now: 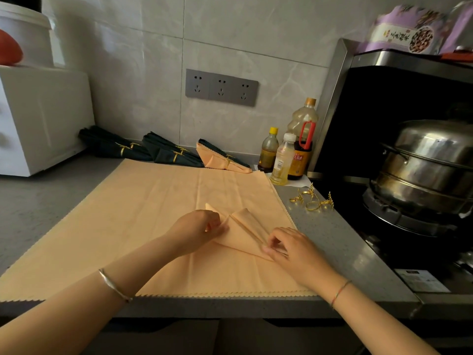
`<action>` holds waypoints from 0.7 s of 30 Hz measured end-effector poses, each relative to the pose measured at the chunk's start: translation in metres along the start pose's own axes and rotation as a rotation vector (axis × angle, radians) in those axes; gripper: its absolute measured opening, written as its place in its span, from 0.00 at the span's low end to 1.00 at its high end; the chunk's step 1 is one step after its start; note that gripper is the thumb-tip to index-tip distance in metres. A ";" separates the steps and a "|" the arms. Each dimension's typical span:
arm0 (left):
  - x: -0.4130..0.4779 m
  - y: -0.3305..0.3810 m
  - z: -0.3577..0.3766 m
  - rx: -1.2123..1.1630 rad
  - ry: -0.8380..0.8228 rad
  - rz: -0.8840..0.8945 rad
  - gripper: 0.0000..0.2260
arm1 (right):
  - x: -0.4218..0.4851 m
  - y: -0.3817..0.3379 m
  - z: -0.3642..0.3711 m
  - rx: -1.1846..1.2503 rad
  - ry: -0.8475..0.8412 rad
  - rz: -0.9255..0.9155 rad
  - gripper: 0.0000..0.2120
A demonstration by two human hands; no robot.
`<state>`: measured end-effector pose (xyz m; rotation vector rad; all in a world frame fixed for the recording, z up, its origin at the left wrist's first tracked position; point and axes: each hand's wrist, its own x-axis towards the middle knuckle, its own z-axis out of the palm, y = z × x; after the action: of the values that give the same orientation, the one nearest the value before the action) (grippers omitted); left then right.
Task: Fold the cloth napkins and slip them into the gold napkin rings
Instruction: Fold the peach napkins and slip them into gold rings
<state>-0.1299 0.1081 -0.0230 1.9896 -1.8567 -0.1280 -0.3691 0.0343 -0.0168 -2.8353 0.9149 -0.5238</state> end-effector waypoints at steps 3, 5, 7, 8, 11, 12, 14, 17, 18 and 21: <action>0.007 0.002 0.008 0.050 0.043 -0.032 0.11 | 0.004 -0.001 0.004 0.063 -0.008 0.029 0.12; 0.011 0.005 0.012 0.104 0.055 -0.052 0.10 | 0.007 0.002 0.008 0.073 -0.033 0.029 0.17; 0.014 0.007 0.017 0.103 0.094 -0.053 0.09 | 0.008 0.004 0.011 0.060 -0.036 0.023 0.17; 0.015 0.006 0.019 0.106 0.117 -0.031 0.11 | 0.009 0.005 0.012 0.054 -0.035 0.022 0.17; 0.019 0.000 0.024 0.205 0.106 0.126 0.27 | 0.011 0.006 0.013 0.049 -0.030 0.011 0.17; 0.020 -0.001 0.024 0.210 0.062 0.169 0.30 | 0.011 0.006 0.013 0.047 -0.029 0.008 0.18; 0.023 -0.004 0.025 0.186 -0.056 0.178 0.34 | 0.011 0.006 0.013 0.032 -0.032 0.012 0.18; 0.029 -0.006 0.027 0.138 -0.200 0.134 0.33 | 0.009 0.003 0.010 -0.007 -0.049 0.007 0.17; 0.031 -0.005 0.026 0.141 -0.238 0.120 0.29 | 0.009 0.000 0.006 -0.044 -0.063 -0.004 0.18; 0.036 -0.003 0.024 0.152 -0.282 0.091 0.21 | 0.011 -0.006 -0.001 -0.207 -0.121 -0.088 0.24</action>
<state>-0.1312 0.0679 -0.0382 2.0715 -2.1879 -0.2592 -0.3577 0.0332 -0.0113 -3.0645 0.8730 -0.2766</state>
